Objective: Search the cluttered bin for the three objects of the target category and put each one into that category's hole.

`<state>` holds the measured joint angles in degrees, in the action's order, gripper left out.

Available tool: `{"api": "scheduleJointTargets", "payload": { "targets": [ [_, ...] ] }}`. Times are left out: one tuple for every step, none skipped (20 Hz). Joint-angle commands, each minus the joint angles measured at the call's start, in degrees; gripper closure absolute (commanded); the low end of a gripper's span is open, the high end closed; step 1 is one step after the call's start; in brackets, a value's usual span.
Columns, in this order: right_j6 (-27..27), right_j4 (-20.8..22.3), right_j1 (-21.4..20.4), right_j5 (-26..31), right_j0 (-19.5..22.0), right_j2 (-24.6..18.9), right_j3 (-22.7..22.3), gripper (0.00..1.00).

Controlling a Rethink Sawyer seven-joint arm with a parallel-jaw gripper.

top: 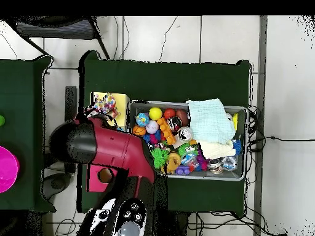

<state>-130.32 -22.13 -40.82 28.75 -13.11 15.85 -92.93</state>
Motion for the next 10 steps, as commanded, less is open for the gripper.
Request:
{"api": "scheduleJointTargets", "payload": {
  "targets": [
    [-12.37,-0.4,-2.49,5.79,1.09,2.52,-3.94,1.0],
    [-12.78,-0.27,-2.48,6.95,0.67,2.98,-2.94,1.0],
    [-13.19,-0.13,-2.48,8.1,0.24,3.44,-1.94,1.0],
    [-13.07,-0.06,-2.8,8.97,0.3,3.63,-1.56,1.0],
    [-14.94,-0.18,-1.5,9.99,-1.48,4.09,0.63,1.0],
    [-15.29,-0.69,-0.07,9.11,-1.67,3.53,1.24,1.0],
    [-15.64,-1.21,1.37,8.22,-1.85,2.97,1.86,1.0],
    [-15.68,-1.75,2.1,6.97,-1.88,2.45,1.67,1.0],
    [-15.62,-2.34,3.41,5.53,-1.65,1.7,1.69,1.0],
    [-15.65,-2.64,3.89,4.9,-1.75,1.51,1.57,1.0]
  ]
}}
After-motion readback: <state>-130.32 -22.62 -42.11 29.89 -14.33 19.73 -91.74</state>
